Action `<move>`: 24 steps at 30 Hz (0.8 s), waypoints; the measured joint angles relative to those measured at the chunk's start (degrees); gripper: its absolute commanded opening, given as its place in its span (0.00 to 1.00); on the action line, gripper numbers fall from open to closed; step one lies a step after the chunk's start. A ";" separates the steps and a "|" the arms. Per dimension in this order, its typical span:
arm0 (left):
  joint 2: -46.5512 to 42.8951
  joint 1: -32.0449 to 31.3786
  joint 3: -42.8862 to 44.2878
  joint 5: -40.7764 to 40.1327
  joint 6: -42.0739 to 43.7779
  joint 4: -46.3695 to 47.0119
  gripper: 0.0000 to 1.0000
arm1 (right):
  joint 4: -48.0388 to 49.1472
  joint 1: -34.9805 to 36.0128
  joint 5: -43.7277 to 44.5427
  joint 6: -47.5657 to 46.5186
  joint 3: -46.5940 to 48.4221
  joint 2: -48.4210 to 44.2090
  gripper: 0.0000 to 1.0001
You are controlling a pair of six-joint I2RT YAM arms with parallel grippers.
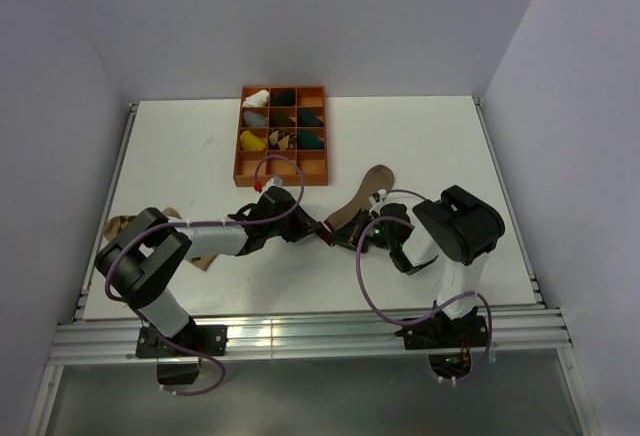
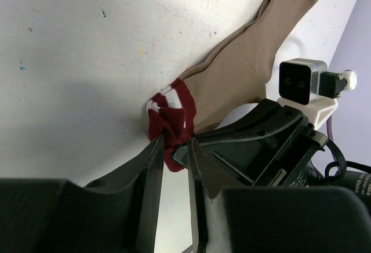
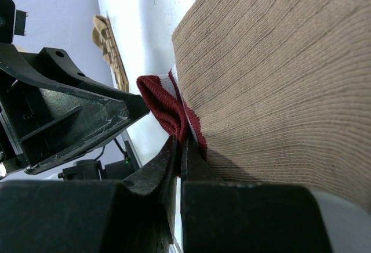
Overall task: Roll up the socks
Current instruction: Roll the sock at the center of the board.
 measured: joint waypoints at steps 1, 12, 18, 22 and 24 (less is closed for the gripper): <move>0.11 0.00 0.00 0.07 0.00 0.13 0.28 | -0.09 0.00 0.00 0.00 0.04 0.00 0.00; 1.01 -0.02 0.00 0.20 0.02 1.51 0.27 | -0.55 0.00 0.00 -0.17 0.26 -0.09 0.00; 1.70 -0.09 0.07 0.42 0.11 2.67 0.27 | -0.57 0.00 0.00 -0.20 0.26 -0.11 0.00; 3.74 -0.11 0.57 0.87 0.31 3.28 0.26 | -1.07 0.00 0.00 -0.52 0.42 -0.31 0.00; 4.31 -0.11 0.68 1.16 0.44 3.61 0.26 | -1.68 0.00 -0.04 -0.87 0.63 -0.52 0.00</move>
